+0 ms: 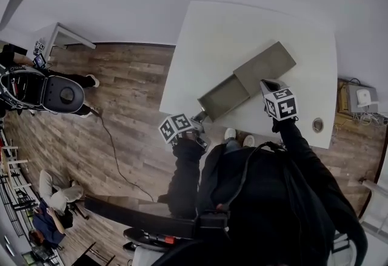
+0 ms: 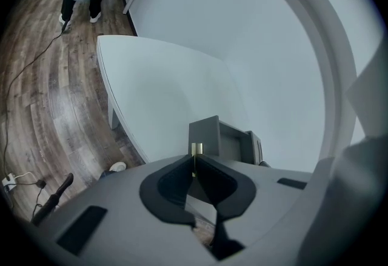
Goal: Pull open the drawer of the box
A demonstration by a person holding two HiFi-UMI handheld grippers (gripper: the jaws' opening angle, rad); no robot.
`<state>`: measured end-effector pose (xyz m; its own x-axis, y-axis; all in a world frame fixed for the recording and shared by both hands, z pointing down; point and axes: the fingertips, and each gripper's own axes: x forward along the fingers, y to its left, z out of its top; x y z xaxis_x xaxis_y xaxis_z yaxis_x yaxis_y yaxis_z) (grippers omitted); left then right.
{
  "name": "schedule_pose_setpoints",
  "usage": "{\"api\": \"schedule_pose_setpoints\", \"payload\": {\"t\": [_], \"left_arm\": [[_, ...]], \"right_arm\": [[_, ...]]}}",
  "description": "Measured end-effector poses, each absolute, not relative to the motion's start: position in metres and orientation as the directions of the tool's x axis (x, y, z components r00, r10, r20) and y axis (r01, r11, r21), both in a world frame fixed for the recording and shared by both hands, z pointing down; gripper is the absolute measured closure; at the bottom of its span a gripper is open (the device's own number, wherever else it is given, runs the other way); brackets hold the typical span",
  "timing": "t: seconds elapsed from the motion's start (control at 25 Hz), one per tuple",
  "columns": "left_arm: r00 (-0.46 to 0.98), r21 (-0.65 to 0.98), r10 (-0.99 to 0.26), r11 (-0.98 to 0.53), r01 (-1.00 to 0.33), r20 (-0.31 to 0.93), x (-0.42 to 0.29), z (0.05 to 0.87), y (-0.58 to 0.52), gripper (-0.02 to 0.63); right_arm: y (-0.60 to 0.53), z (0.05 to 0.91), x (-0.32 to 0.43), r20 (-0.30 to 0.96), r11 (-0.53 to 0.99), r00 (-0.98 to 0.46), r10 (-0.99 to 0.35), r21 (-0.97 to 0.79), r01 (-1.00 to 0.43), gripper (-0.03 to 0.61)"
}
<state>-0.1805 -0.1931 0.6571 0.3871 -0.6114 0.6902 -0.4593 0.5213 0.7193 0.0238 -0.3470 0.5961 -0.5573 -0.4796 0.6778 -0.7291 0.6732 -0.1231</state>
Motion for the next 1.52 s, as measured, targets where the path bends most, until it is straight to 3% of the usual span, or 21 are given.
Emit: {"api": "schedule_pose_setpoints", "payload": {"t": [0.4, 0.64, 0.88, 1.12, 1.52], "left_arm": [[0.348, 0.669, -0.592, 0.495, -0.554, 0.727, -0.195, 0.646, -0.190, 0.588], [0.100, 0.504, -0.645, 0.480, -0.718, 0.758, -0.234, 0.601, -0.215, 0.589], [0.146, 0.485, -0.774, 0.227, -0.844, 0.616, -0.190, 0.526, -0.283, 0.590], [0.206, 0.384, -0.863, -0.015, -0.923, 0.462, -0.115, 0.448, -0.332, 0.612], [0.400, 0.175, -0.857, -0.361, -0.916, 0.326, 0.005, 0.375, -0.334, 0.614]], "right_arm": [[-0.348, 0.600, 0.025, 0.684, 0.672, -0.555, -0.473, -0.127, -0.730, 0.588], [-0.351, 0.588, 0.031, 0.667, 0.665, -0.554, -0.499, -0.116, -0.738, 0.588], [-0.359, 0.530, 0.044, 0.567, 0.620, -0.568, -0.597, -0.123, -0.775, 0.586], [-0.357, 0.438, 0.083, 0.388, 0.558, -0.549, -0.741, -0.100, -0.824, 0.586], [-0.329, 0.330, 0.155, 0.130, 0.402, -0.402, -0.906, -0.026, -0.915, 0.586]]}}
